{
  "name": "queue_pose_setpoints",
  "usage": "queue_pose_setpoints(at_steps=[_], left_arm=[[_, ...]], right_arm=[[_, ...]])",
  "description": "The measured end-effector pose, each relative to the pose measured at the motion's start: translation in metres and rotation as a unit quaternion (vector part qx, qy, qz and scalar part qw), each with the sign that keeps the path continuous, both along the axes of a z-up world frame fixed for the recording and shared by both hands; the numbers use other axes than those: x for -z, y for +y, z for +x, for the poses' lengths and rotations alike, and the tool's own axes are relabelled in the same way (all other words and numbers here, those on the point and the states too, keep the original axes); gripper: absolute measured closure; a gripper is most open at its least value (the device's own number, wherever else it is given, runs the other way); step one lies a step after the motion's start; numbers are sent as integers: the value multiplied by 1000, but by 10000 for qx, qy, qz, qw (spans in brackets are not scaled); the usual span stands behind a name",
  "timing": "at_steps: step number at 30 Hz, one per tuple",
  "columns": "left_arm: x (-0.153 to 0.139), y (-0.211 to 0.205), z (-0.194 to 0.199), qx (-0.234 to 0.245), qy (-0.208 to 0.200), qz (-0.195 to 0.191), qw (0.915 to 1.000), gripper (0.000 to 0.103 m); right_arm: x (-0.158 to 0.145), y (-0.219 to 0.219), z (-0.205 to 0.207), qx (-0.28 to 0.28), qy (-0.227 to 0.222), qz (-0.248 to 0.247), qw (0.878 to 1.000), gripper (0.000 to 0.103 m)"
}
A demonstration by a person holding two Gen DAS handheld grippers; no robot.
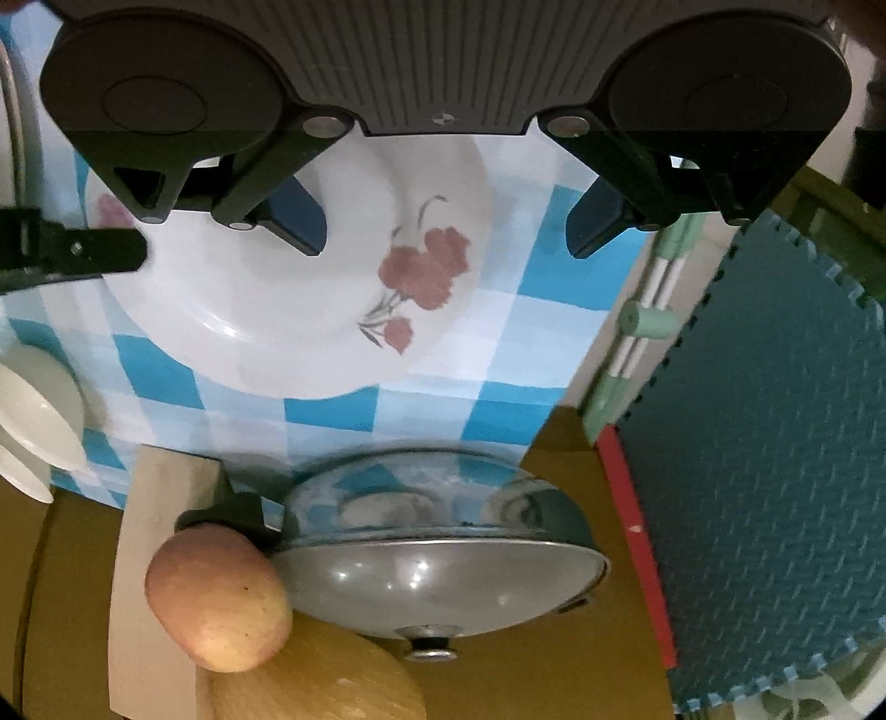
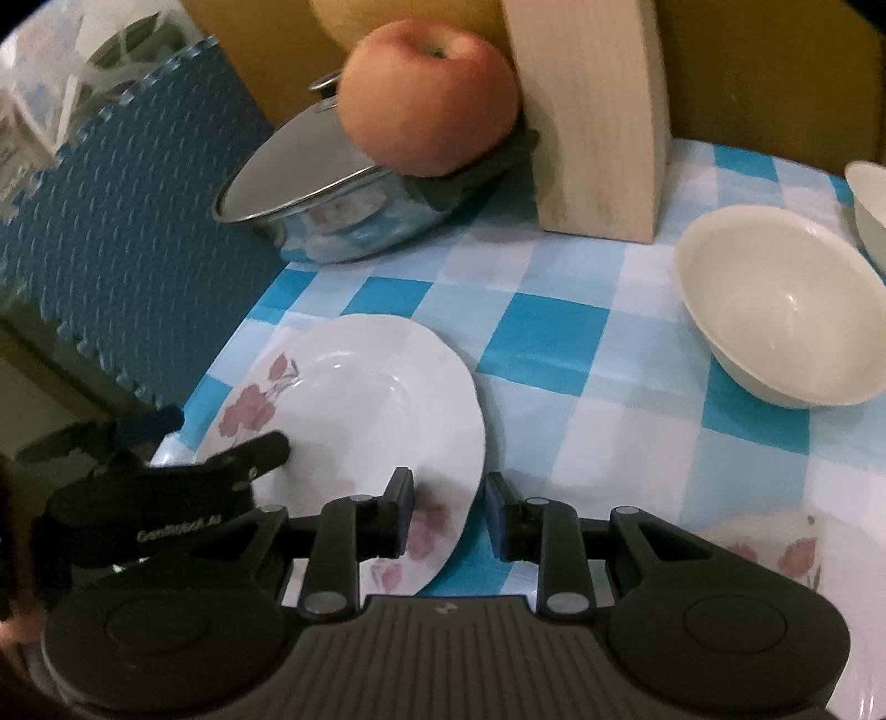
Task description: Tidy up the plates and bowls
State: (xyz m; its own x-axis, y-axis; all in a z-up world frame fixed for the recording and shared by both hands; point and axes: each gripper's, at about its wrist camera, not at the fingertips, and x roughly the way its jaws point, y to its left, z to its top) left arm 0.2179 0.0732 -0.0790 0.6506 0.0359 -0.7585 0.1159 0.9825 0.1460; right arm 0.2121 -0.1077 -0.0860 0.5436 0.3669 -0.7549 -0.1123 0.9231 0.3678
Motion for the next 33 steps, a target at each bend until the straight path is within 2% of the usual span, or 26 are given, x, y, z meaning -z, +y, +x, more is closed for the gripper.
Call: queue_pose_setpoints(at_steps=[15,20,28,32,33], left_arm=[[6,-16,-7,368,-448,294,9979,3],[8,-18,-10,458,-470,217,9976,0],[8,-18,-12,472,-463,161,9977,0],[7,-20,-14,574,-462,133,9972,7],[6,-21,-15,631,-464,122,9969,11]], right_arm=[[0,16,-1,-171,-312,-487,9982,73],[2,21,-7,-303,-488,-647,9962,71],[2,20,-6,-357,-453,-626,9964,70],[2,21,-8,-324,-508,-646,9961,72],[2,21,-9,-321,-514,-658,9960,73]])
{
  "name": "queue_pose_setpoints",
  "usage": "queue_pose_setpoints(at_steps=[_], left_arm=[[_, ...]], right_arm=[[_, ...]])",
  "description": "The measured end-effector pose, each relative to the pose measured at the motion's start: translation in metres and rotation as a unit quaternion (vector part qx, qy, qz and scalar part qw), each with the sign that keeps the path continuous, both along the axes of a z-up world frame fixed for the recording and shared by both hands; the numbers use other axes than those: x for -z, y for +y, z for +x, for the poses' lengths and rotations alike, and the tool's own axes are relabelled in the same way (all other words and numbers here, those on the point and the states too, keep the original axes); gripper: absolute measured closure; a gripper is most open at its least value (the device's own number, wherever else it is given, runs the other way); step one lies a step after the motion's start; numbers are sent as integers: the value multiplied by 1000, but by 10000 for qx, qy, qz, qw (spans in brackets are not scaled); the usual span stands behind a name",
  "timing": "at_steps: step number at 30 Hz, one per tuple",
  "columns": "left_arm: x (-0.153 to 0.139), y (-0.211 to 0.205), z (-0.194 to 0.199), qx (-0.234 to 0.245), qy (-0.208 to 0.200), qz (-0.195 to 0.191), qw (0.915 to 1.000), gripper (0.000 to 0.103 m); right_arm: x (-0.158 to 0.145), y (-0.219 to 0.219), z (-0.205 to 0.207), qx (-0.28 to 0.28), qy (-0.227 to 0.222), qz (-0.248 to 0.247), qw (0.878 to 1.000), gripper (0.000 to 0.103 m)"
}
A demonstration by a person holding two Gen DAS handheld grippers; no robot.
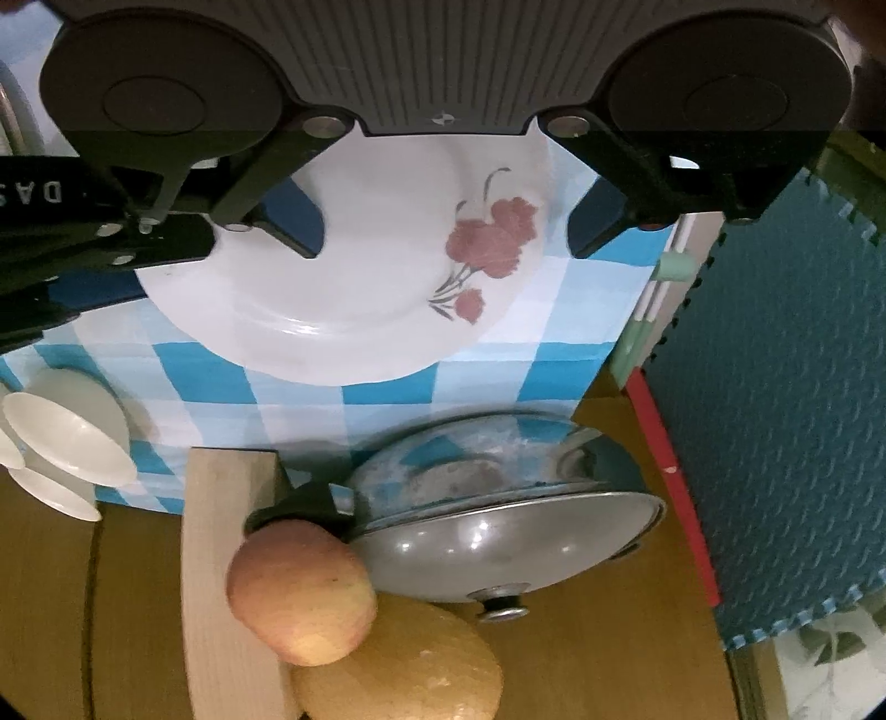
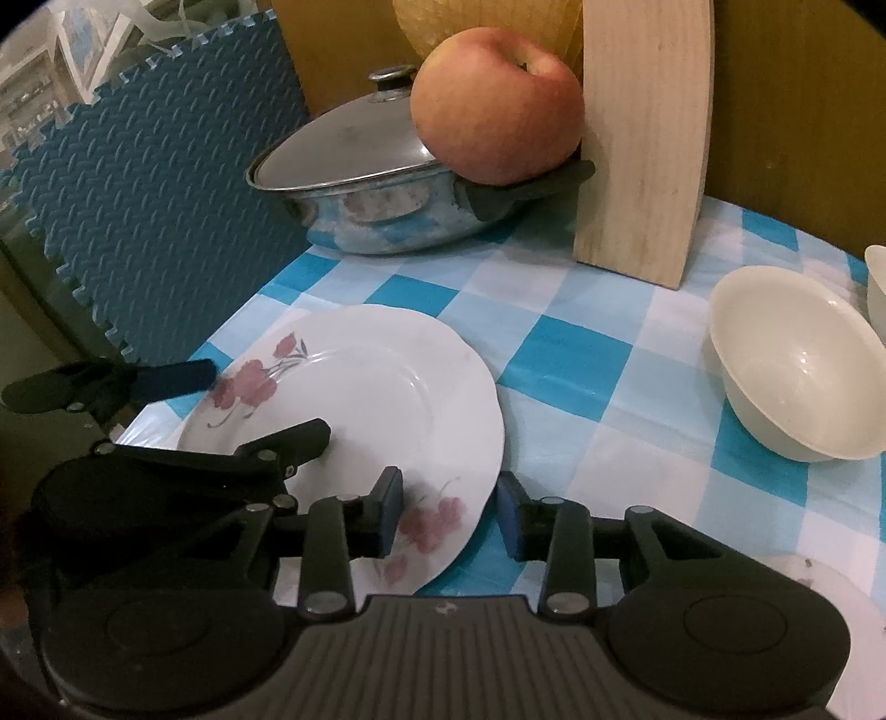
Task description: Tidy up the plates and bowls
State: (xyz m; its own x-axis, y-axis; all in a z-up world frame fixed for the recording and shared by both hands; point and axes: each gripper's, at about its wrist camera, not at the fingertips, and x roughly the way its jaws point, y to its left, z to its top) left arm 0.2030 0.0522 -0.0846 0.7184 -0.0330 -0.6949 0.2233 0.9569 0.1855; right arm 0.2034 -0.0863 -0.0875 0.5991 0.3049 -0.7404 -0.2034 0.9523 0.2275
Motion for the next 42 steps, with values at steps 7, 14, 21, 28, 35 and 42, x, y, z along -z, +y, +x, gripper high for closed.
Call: queue_pose_setpoints(at_steps=[7,14,21,28,35,42], left_arm=[[-6,-19,-7,522,189,-146,9983,65],[-12,-3,-4,316,302,-203,9988,44],[-9,57,25,-752,801,-1209,9866,28],[-6,28,27,-258,775,-939,9922,22],[-10,32,13,-280,925,-972,9906,31],[-12,38,-12,-357,765,-670,9942,28]], right_arm=[[-2,-8,-2,97,145,242,9996,76],[-3,-9,-2,117,203,265,9994,76],[-1,-10,0,106,250,353,9990,74],[-1,-9,0,62,170,249,9995,75],[-4,-12,-14,-18,335,272,9991,76],[-2,-14,-19,-10,410,462,9981,74]])
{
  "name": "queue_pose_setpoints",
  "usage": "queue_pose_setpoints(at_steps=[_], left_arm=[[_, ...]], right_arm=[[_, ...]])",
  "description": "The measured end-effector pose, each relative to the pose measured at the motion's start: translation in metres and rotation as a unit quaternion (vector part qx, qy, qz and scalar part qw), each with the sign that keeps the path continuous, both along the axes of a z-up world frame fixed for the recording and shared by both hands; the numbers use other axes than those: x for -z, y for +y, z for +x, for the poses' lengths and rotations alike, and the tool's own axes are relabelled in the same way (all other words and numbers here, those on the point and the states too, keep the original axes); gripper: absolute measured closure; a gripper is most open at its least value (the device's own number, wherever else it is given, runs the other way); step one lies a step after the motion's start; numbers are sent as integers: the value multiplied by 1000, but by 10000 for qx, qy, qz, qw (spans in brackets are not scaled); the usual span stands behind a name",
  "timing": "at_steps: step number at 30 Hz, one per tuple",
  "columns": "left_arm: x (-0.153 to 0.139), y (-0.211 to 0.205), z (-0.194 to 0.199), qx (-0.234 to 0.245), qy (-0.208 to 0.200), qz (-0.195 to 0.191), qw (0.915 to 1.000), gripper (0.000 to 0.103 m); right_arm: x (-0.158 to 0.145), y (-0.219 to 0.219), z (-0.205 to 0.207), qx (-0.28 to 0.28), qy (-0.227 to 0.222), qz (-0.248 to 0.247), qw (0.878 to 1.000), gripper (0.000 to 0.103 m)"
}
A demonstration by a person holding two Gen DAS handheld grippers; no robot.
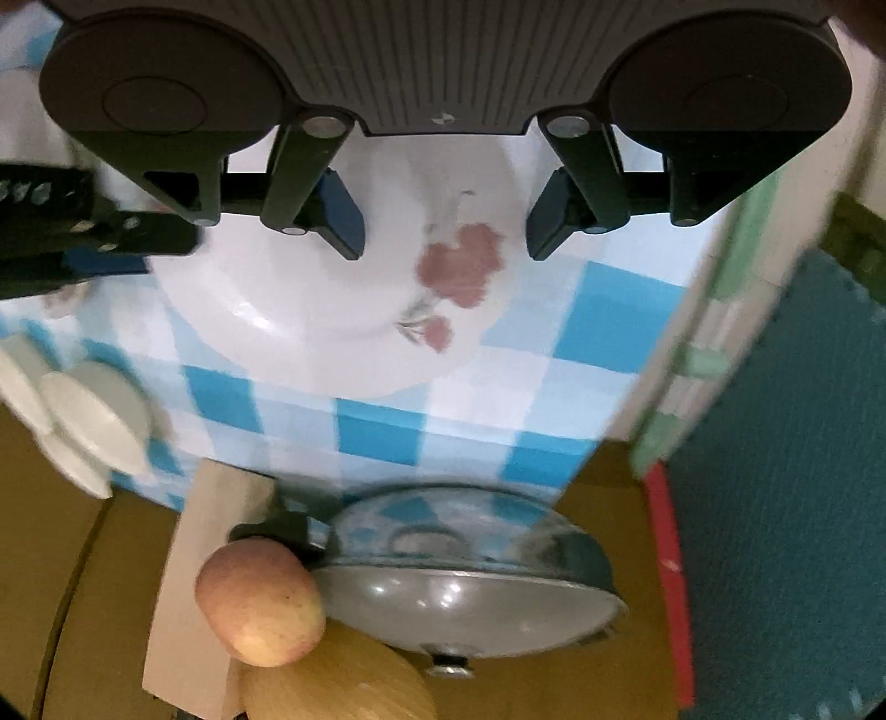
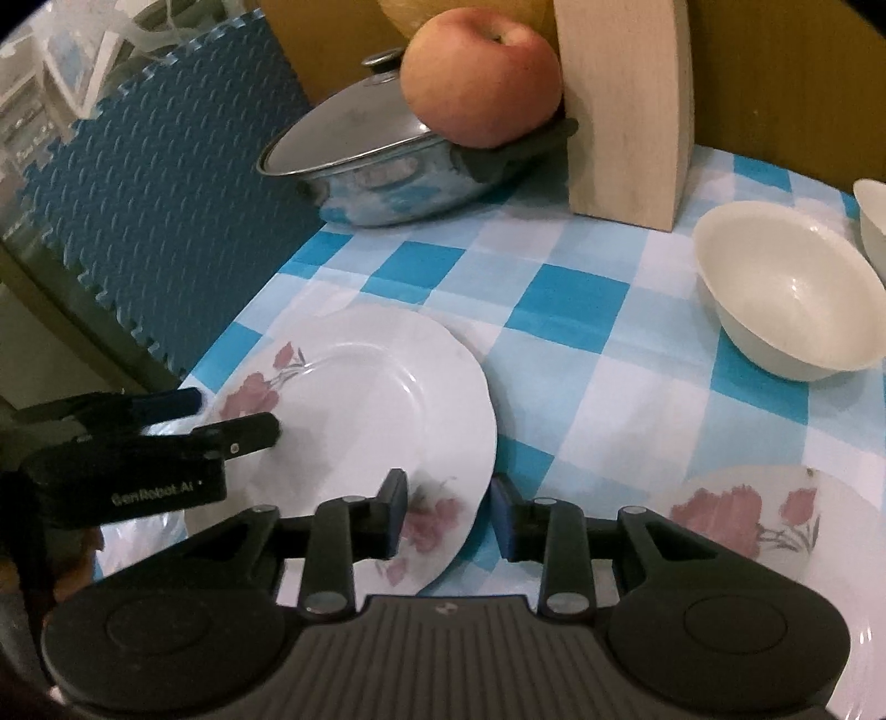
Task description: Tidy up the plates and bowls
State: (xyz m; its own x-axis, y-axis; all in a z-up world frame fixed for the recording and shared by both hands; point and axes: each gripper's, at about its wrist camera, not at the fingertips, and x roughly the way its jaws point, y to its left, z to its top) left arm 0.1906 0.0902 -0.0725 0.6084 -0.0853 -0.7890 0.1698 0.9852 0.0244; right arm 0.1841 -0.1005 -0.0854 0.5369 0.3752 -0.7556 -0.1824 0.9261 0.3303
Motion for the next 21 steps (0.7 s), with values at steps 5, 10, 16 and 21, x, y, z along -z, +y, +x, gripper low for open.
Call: queue_pose_setpoints(at_steps=[5,10,16,21], left_arm=[[2,-1,-2,-220,-239,389,9987,16],[3,-14,-3,-230,-177,226,9993,15],[-1,-26,-12,-463,-39,170,9988,20],[-5,-34,-24,-614,-55,267,9977,23]], right_arm=[[1,9,-7,53,-192,-199,9996,72],[1,14,-10,61,-311,-400,9987,73],[0,4,-10,214,-132,-130,9996,78],[-2,2,-15,254,-96,-81,9996,78]])
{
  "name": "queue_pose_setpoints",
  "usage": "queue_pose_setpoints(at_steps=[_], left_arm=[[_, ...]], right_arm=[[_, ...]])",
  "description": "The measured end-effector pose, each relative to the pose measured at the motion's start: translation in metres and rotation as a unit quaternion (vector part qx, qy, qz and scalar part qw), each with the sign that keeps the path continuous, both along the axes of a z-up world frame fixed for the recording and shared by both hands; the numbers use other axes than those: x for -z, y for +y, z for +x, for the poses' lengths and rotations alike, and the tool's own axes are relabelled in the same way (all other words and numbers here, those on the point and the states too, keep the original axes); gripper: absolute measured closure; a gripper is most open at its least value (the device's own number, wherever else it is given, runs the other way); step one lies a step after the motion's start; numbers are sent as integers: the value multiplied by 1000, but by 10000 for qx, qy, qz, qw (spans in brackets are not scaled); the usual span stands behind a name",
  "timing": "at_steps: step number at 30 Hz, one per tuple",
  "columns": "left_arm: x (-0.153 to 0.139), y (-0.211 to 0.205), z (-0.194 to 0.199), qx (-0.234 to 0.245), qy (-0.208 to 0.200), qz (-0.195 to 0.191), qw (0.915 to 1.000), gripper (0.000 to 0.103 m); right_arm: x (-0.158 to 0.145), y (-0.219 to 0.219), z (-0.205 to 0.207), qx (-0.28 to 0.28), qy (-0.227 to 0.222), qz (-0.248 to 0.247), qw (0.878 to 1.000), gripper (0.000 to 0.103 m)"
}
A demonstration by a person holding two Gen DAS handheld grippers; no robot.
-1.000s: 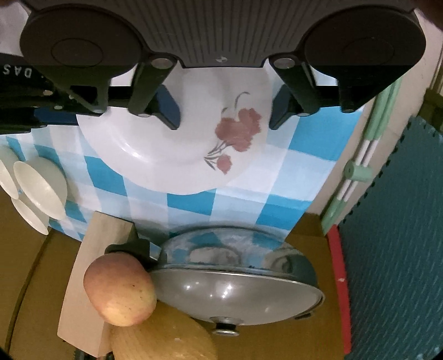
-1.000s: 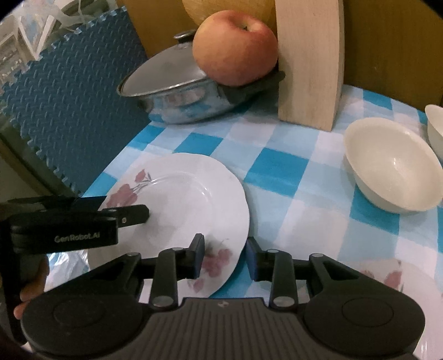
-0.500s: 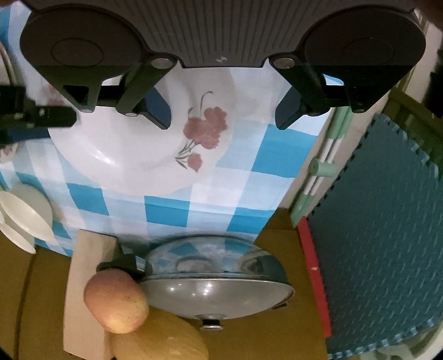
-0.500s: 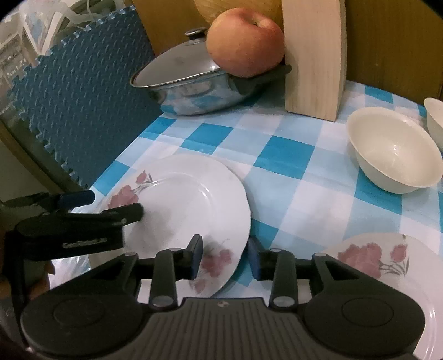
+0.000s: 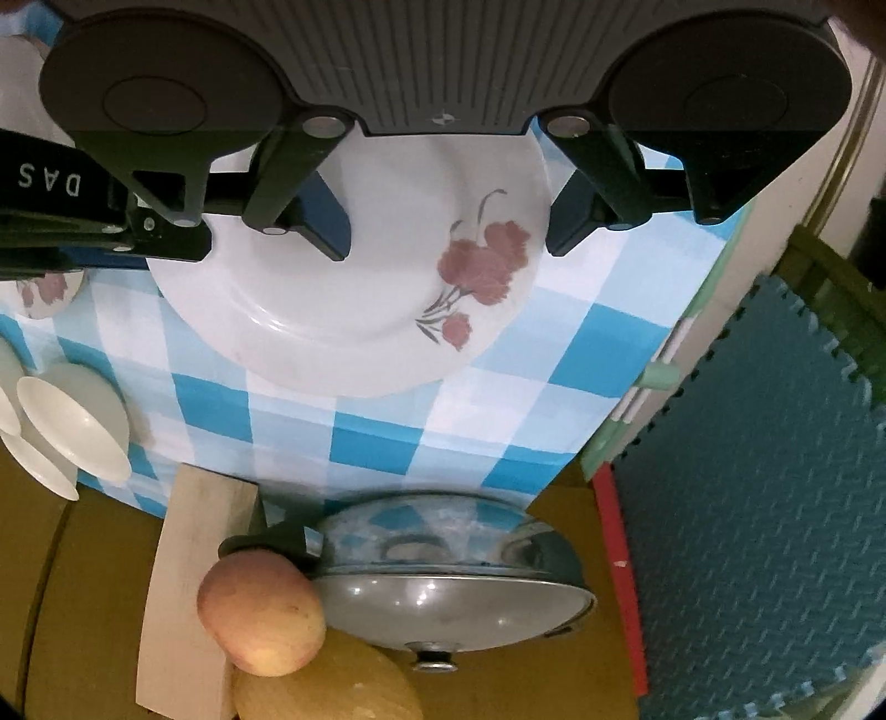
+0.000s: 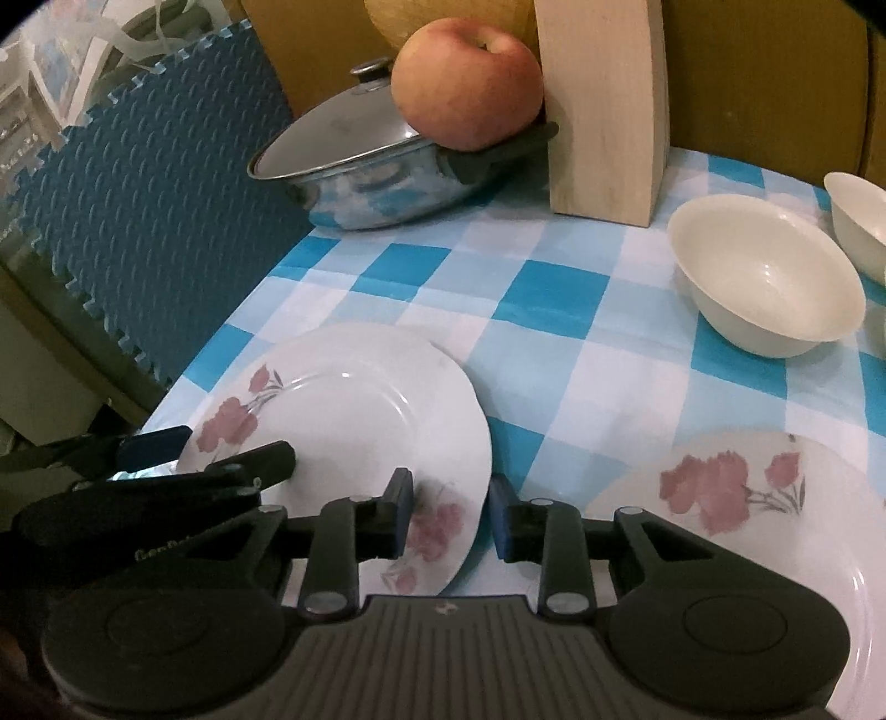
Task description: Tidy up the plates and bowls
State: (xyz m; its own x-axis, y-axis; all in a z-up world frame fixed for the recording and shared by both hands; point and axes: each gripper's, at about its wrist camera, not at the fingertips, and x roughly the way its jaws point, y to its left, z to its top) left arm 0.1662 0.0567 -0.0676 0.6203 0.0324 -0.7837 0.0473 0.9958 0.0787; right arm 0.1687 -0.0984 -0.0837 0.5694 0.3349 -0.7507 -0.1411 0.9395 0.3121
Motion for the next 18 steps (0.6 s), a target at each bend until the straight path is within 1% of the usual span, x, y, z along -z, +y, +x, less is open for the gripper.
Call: queue_pose_setpoints(at_steps=[3,5,7,10,13,14,16,18], left_arm=[[-6,-4,-6,-12,-141,143,9998,24],[-9,-5,-9,1,-189,170,9997,24],[-9,-4,-13,20,-135,108,9998,24],[-3,-4,-16,22,70,83,9999,24],[-2,-5,-19,141,12,164,9998,23],[-2,-5,-19,146,-1,168,9998,23],[-1,-4,-20,121,-28,208,9997,17],[0,-3,-20,107,-37,203,9997,16]], right_arm=[[-4,1,-3,-3,-41,-12,10000,78],[-4,1,-6,-3,-48,-82,10000,78],[0,1,-7,-48,60,-93,9999,77],[1,0,-11,-44,44,-102,9999,77],[2,-1,-12,-51,34,-65,10000,77],[2,-1,-13,-77,14,-78,9999,77],[3,0,-14,-133,-30,-115,9998,76],[3,2,-17,-144,-60,-148,9998,75]])
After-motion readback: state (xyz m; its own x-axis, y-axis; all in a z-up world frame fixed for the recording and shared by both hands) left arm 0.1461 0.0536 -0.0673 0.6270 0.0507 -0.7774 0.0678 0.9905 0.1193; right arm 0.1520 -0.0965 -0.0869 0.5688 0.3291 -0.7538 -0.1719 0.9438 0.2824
